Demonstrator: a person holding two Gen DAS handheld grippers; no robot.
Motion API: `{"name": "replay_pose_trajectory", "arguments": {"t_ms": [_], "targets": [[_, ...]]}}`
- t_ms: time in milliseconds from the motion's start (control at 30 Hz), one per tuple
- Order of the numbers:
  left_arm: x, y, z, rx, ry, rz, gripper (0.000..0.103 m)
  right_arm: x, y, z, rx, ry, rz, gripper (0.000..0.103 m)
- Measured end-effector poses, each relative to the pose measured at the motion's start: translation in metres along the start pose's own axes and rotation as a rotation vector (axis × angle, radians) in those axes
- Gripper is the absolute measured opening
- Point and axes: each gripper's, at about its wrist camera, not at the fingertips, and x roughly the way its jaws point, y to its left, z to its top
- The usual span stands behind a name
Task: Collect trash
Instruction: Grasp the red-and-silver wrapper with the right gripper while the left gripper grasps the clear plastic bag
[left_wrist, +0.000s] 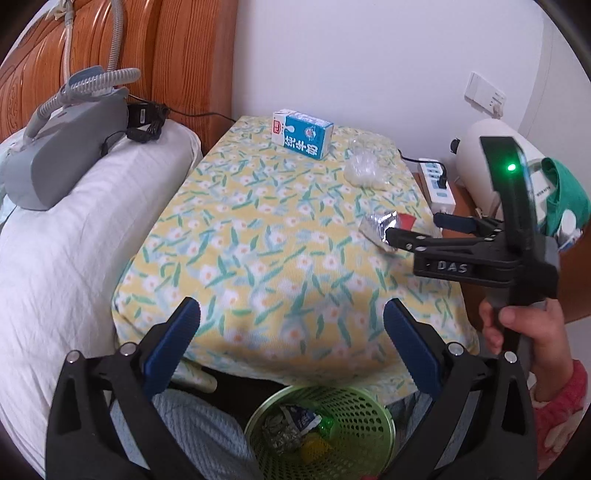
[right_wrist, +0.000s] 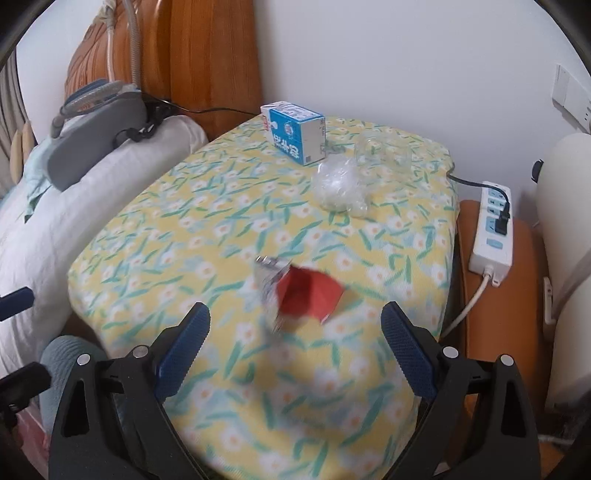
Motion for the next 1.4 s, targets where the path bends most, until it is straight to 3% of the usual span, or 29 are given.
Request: {"name": "replay_pose_trajectory", "arguments": {"t_ms": [233, 400, 533, 600, 733, 1000, 1200, 1400], "targets": [[0.018, -0.002, 0.017, -0.009, 0.002, 0.012, 0.095, 0.034, -0.012, 0.01, -0.003, 0.024, 0.025, 0.092], [0.023, 0.0, 0.023, -0.019, -0.004, 0.016, 0.095, 0.046, -0.011, 0.009, -0.022, 0.065, 0.048, 0.064], [0.027, -0.003, 0.028, -0.011, -0.009, 0.03, 0.095, 0.044, -0.012, 0.006, -0.025, 0.059, 0.054, 0.051], [0.03, -0.006, 0.03, -0.006, -0.012, 0.035, 0.095, 0.044, -0.015, 0.005, -0.01, 0.063, 0.075, 0.036], [0.038, -0.013, 0.038, 0.014, -0.017, 0.029, 0.095, 0.039, -0.023, 0.002, 0.038, 0.069, 0.102, 0.035], [0.076, -0.036, 0.078, 0.084, -0.021, -0.022, 0.095, 0.009, -0.028, -0.009, 0.095, 0.028, 0.03, 0.035], [0.12, -0.06, 0.112, 0.125, 0.009, -0.097, 0.095, -0.006, -0.032, -0.019, 0.097, 0.025, 0.034, 0.035], [0.164, -0.087, 0.134, 0.147, 0.044, -0.119, 0.095, -0.012, -0.036, -0.025, 0.097, 0.03, 0.026, 0.035]]}}
